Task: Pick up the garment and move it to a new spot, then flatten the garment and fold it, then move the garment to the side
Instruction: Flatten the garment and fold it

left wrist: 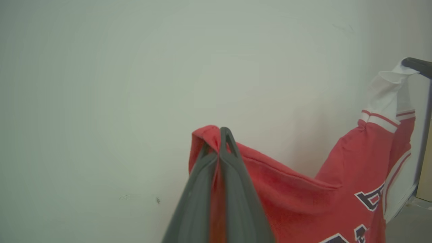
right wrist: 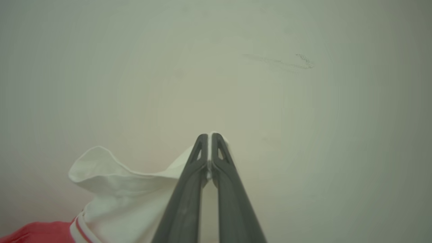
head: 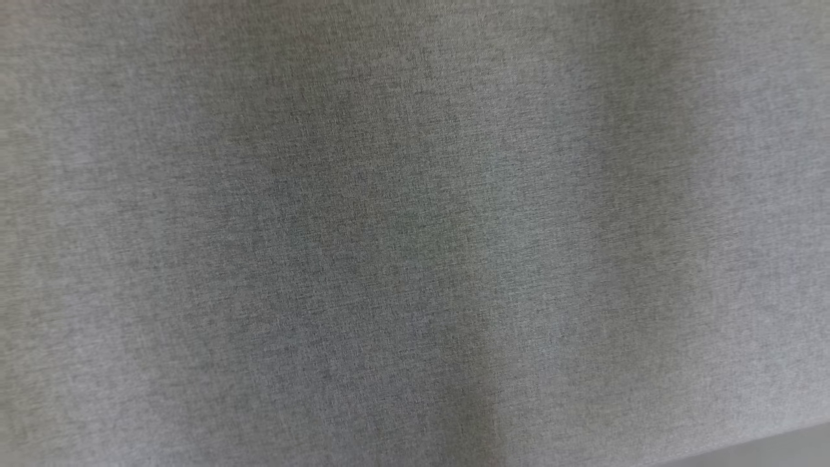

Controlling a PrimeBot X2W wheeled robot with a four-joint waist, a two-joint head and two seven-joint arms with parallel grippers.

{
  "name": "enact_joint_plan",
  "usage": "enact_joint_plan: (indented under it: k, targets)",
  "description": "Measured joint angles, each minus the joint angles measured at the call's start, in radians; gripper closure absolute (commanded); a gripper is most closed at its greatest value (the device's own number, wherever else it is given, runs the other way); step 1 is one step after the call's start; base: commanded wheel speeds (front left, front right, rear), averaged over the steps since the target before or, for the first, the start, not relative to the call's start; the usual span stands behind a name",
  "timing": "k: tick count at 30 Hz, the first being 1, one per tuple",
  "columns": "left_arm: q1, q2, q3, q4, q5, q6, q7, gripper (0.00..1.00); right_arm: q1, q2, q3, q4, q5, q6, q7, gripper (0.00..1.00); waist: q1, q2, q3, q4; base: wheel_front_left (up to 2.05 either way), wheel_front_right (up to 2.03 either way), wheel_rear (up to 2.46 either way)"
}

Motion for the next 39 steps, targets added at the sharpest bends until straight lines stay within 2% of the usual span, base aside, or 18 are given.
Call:
enact_joint_plan:
  k: [3, 7, 9, 13, 19, 26, 33, 39]
  targets:
    - [0.074, 0.024, 0.023, -0.045, -0.024, 0.000, -0.010, 1.00, 0.076, 0.004, -0.001, -0.033, 0.039, 0.000, -0.012, 1.00, 0.0000, -0.0001, -0.020, 0.004, 0.00, 0.00, 0.00]
    - [0.221, 0.058, 0.163, -0.133, -0.008, 0.000, -0.012, 1.00, 0.214, 0.018, 0.013, -0.092, 0.101, 0.000, -0.020, 1.00, -0.0001, -0.0001, -0.059, 0.007, 0.00, 0.00, 0.00]
    - [0.324, 0.073, 0.207, -0.178, 0.033, 0.000, -0.013, 1.00, 0.297, 0.023, 0.030, -0.136, 0.134, 0.000, -0.027, 1.00, -0.0003, -0.0001, -0.082, 0.008, 0.00, 0.00, 0.00]
    - [0.555, 0.071, 0.324, -0.262, 0.090, 0.000, -0.013, 1.00, 0.482, 0.001, 0.054, -0.237, 0.201, 0.000, -0.020, 1.00, -0.0002, -0.0001, -0.137, 0.011, 0.00, 0.00, 0.00]
    - [0.885, 0.075, 0.468, -0.382, 0.183, 0.009, -0.013, 1.00, 0.806, -0.047, 0.061, -0.461, 0.271, 0.000, 0.026, 1.00, -0.0003, -0.0002, -0.227, 0.014, 0.00, 0.00, 0.00]
    - [1.228, 0.036, 0.588, -0.523, 0.252, 0.033, -0.013, 1.00, 1.221, -0.048, -0.047, -0.757, 0.286, 0.000, 0.114, 1.00, -0.0005, -0.0003, -0.328, 0.019, 0.00, 0.00, 0.00]
    - [1.495, -0.019, 0.640, -0.596, 0.328, 0.032, -0.013, 1.00, 1.642, 0.026, -0.156, -1.049, 0.252, 0.000, 0.215, 1.00, -0.0004, -0.0003, -0.406, 0.037, 0.00, 0.00, 0.00]
    - [1.671, -0.061, 0.684, -0.618, 0.388, 0.024, -0.013, 1.00, 1.879, 0.090, -0.196, -1.186, 0.232, 0.000, 0.257, 1.00, -0.0003, -0.0003, -0.444, 0.055, 0.00, 0.00, 0.00]
